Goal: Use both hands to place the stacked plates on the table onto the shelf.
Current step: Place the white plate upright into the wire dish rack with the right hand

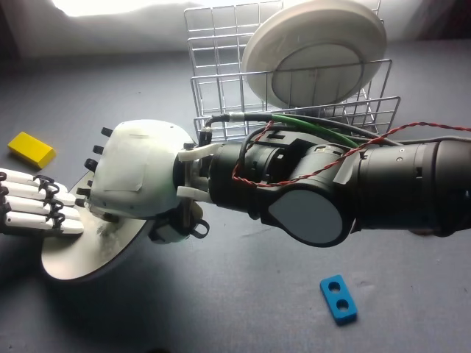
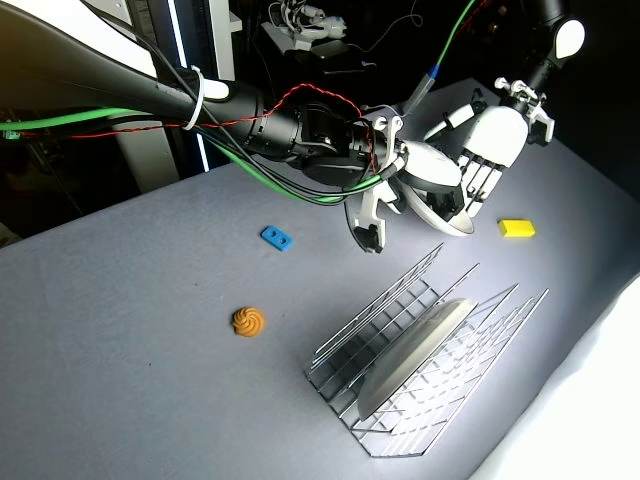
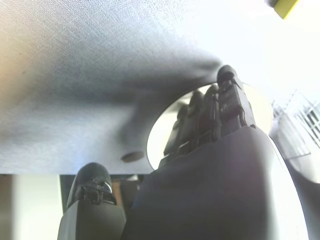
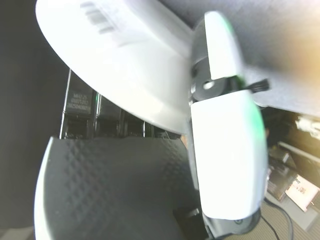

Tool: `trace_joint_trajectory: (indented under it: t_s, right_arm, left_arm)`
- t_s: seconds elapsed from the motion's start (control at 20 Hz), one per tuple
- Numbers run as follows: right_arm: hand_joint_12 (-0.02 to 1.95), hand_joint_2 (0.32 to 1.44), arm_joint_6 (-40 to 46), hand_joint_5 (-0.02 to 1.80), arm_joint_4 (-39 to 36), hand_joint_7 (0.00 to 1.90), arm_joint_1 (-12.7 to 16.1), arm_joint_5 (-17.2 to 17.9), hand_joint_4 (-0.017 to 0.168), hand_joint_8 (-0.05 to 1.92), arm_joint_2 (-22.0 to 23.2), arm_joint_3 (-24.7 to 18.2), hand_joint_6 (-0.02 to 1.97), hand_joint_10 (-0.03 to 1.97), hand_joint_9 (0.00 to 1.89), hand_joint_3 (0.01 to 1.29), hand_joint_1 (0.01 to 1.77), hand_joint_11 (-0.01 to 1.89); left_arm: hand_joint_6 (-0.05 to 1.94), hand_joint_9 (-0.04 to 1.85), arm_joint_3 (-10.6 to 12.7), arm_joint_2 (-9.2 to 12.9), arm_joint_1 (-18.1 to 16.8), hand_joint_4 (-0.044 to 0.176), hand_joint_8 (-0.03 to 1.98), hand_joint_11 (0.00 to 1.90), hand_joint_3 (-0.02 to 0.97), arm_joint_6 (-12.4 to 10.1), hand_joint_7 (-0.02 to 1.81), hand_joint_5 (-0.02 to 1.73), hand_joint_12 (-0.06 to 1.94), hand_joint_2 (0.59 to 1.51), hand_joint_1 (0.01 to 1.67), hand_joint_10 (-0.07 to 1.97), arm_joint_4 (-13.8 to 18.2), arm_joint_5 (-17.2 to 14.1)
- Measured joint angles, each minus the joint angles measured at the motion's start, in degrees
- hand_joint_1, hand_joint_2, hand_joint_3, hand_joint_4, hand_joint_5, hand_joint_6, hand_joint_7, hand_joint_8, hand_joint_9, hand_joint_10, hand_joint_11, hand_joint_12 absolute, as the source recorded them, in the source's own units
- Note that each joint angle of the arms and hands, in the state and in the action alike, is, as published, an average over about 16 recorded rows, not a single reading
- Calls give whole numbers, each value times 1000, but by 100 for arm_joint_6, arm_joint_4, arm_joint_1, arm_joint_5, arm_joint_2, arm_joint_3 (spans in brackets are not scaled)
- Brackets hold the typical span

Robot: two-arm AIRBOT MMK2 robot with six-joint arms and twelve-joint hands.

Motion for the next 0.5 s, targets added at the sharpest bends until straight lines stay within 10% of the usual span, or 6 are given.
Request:
trace_joint_trajectory:
  t_s: [0.5]
  right_arm:
    - [1195, 950, -18, 802, 0, 942, 0, -167, -8, 556, 56, -16, 621, 975, 1013, 11, 1188, 899]
  left_arm:
    - [-14, -4, 110, 26, -724, -2, -4, 18, 20, -213, 12, 14, 7, 1066, 18, -23, 225, 85]
